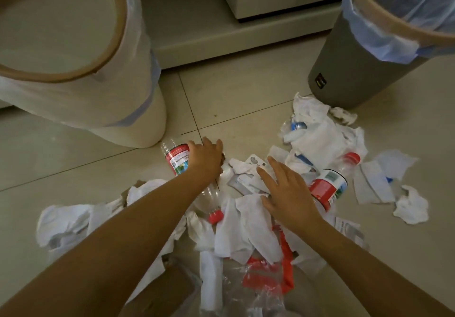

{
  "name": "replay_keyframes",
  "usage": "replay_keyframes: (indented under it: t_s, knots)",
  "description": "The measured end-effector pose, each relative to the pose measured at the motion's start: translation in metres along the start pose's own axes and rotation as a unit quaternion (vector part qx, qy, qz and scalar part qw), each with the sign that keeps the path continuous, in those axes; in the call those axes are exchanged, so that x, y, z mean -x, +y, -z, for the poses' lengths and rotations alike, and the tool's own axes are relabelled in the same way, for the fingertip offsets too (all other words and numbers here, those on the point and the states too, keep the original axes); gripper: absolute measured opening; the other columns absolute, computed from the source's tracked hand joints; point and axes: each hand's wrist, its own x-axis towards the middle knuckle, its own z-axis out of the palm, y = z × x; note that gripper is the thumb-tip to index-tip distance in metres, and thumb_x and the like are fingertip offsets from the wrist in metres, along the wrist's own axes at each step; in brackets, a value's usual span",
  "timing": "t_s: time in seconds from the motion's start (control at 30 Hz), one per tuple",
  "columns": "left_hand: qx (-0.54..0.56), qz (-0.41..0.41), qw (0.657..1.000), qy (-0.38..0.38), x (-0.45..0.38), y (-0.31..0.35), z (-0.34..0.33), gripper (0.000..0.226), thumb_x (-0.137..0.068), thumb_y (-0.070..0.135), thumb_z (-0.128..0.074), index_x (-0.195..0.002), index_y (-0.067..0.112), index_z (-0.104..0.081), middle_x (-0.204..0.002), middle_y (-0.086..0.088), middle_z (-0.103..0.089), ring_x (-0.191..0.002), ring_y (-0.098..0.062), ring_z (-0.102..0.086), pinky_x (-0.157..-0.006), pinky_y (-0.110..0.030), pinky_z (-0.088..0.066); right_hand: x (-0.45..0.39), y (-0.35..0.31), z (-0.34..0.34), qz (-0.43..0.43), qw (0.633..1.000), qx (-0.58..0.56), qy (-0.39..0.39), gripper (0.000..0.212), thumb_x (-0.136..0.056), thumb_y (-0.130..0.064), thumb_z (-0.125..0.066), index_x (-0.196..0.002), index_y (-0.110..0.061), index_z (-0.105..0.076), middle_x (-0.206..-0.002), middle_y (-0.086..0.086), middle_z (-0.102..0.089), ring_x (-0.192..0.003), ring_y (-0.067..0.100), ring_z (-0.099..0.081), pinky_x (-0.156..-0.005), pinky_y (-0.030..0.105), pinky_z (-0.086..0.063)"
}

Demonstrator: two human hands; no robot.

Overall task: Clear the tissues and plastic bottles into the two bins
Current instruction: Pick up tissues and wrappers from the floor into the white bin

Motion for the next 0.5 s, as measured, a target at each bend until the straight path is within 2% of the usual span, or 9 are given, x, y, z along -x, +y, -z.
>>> replay_keyframes:
  t_s: [0.13,0.2,0.27,0.37,0.43,0.5]
  knots:
    - [0.095,-0.011,0.994,0.056,-0.001,0.005,-0.005,0.049,-0.090,0.026,-0.057,-0.133,0.015,-0.036,-0.124,-0.014,-0.047,-0.102,-0.032,-0.056,-0.089,-0.044,-0.043,-0.003,0.005,-0.008,-0.016,1.000,0.000,-0.026,0.074,-0.073,-0.042,-0.077,-0.137,-0.020,-0.048,-0.146,0.016,-0.041,-0.124,0.035,-0.051,-0.093,0.045,-0.048]
    - [0.140,-0.037,0.986,0.087,0.000,0.006,-0.008,0.038,-0.089,0.023,-0.056,-0.124,0.017,-0.042,-0.120,-0.011,-0.049,-0.097,-0.029,-0.056,-0.085,-0.041,-0.044,-0.004,0.006,-0.010,-0.020,0.999,-0.001,-0.032,0.073,-0.075,-0.042,-0.075,-0.139,-0.020,-0.045,-0.148,0.016,-0.038,-0.126,0.035,-0.049,-0.095,0.046,-0.046]
    - [0.185,-0.054,0.976,0.105,-0.001,0.009,-0.011,0.043,-0.087,0.029,-0.059,-0.126,0.020,-0.043,-0.122,-0.008,-0.049,-0.096,-0.027,-0.058,-0.084,-0.040,-0.045,-0.004,0.006,-0.010,-0.024,0.999,-0.009,-0.032,0.074,-0.076,-0.041,-0.074,-0.139,-0.019,-0.044,-0.149,0.016,-0.037,-0.127,0.035,-0.048,-0.096,0.047,-0.046]
    - [0.250,-0.072,0.954,0.152,0.000,0.017,-0.008,0.060,-0.084,0.043,-0.059,-0.138,0.026,-0.038,-0.132,-0.003,-0.046,-0.105,-0.024,-0.057,-0.087,-0.039,-0.043,-0.005,0.006,-0.008,-0.043,0.998,-0.032,-0.027,0.074,-0.077,-0.041,-0.073,-0.140,-0.018,-0.044,-0.149,0.017,-0.038,-0.128,0.035,-0.047,-0.097,0.047,-0.044]
    - [0.262,-0.126,0.942,0.167,0.001,0.026,-0.006,0.068,-0.082,0.048,-0.063,-0.141,0.029,-0.035,-0.135,0.000,-0.046,-0.112,-0.021,-0.054,-0.089,-0.037,-0.041,-0.005,0.009,-0.006,-0.055,0.997,-0.049,-0.014,0.074,-0.077,-0.041,-0.074,-0.140,-0.016,-0.044,-0.148,0.018,-0.039,-0.129,0.035,-0.047,-0.098,0.047,-0.043]
    - [0.255,-0.197,0.937,0.134,0.003,0.037,-0.005,0.077,-0.081,0.049,-0.066,-0.145,0.028,-0.029,-0.138,0.000,-0.045,-0.117,-0.020,-0.051,-0.091,-0.035,-0.042,-0.005,0.012,-0.005,-0.061,0.996,-0.069,-0.018,0.076,-0.082,-0.043,-0.068,-0.146,-0.017,-0.036,-0.153,0.017,-0.030,-0.136,0.034,-0.037,-0.104,0.046,-0.037]
